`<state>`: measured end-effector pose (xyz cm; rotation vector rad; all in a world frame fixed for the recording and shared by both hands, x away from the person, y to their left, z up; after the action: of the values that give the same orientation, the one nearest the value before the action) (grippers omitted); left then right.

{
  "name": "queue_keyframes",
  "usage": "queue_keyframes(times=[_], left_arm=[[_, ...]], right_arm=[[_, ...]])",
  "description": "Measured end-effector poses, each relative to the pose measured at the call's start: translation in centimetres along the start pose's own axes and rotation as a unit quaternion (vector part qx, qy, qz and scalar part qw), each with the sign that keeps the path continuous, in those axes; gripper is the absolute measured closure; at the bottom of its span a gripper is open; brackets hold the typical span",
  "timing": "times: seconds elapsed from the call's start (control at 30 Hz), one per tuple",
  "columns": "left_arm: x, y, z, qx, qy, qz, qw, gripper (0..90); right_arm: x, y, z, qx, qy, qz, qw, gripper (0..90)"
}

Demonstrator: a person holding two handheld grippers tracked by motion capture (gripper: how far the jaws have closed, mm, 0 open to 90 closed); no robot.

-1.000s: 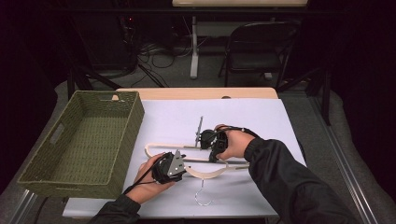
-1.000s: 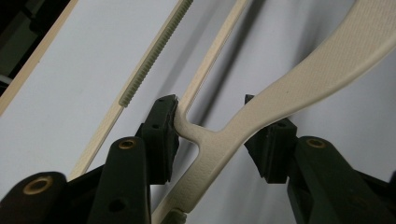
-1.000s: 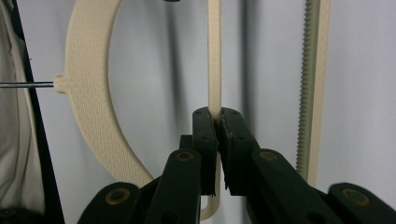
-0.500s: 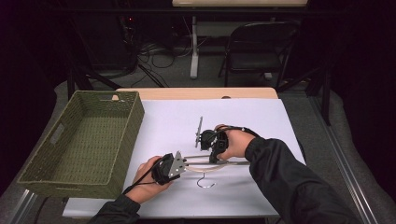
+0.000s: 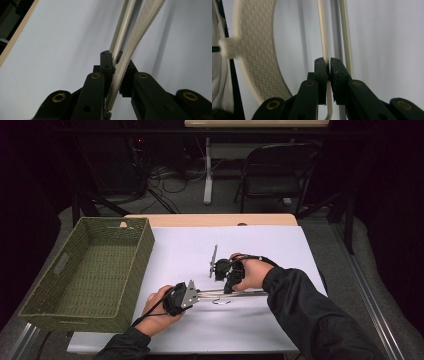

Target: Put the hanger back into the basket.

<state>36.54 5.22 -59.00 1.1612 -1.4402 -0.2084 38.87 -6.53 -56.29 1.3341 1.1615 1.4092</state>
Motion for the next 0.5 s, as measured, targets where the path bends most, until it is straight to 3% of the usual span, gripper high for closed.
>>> queue_keyframes(times=[0.03,0.07,0.23,0.33,0.43,0.5], left_arm=[[-0.2,-0.2,0.1,0.001,-0.009,-0.009,0.9999,84.6],[-0.2,-0.2,0.1,0.001,-0.009,-0.009,0.9999,84.6],[-0.2,-0.3,0.0,-0.006,-0.011,-0.014,0.9998,85.0],[-0.1,-0.3,0.1,-0.006,-0.016,-0.015,0.9997,85.4],[-0.1,-0.2,0.0,0.006,-0.032,-0.017,0.9993,85.9],[-0.2,-0.1,0.0,0.01,-0.032,-0.019,0.9992,86.3]], right_arm=[[0.0,0.5,0.4,-0.012,-0.006,0.014,0.9998,79.1],[0.0,0.5,0.4,-0.012,-0.006,0.014,0.9998,79.1],[-0.7,2.3,1.4,-0.062,-0.02,0.039,0.9971,66.7],[-1.0,2.9,1.6,-0.071,-0.025,0.047,0.996,63.4],[-1.5,3.7,1.9,-0.095,-0.026,0.054,0.9937,56.5],[-1.8,4.1,2.0,-0.109,-0.022,0.055,0.9923,53.8]])
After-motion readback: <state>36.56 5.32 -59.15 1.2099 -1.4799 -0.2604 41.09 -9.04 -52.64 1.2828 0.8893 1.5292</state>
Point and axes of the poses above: each handheld gripper's, and its own axes: y roughly backward along the jaws, x roughly out of its top, z roughly to its right, the point moved 10 cm from there along -y, roughly forward along the jaws, and after that the axes turned 11 degrees about y, right-handed, at the moved point
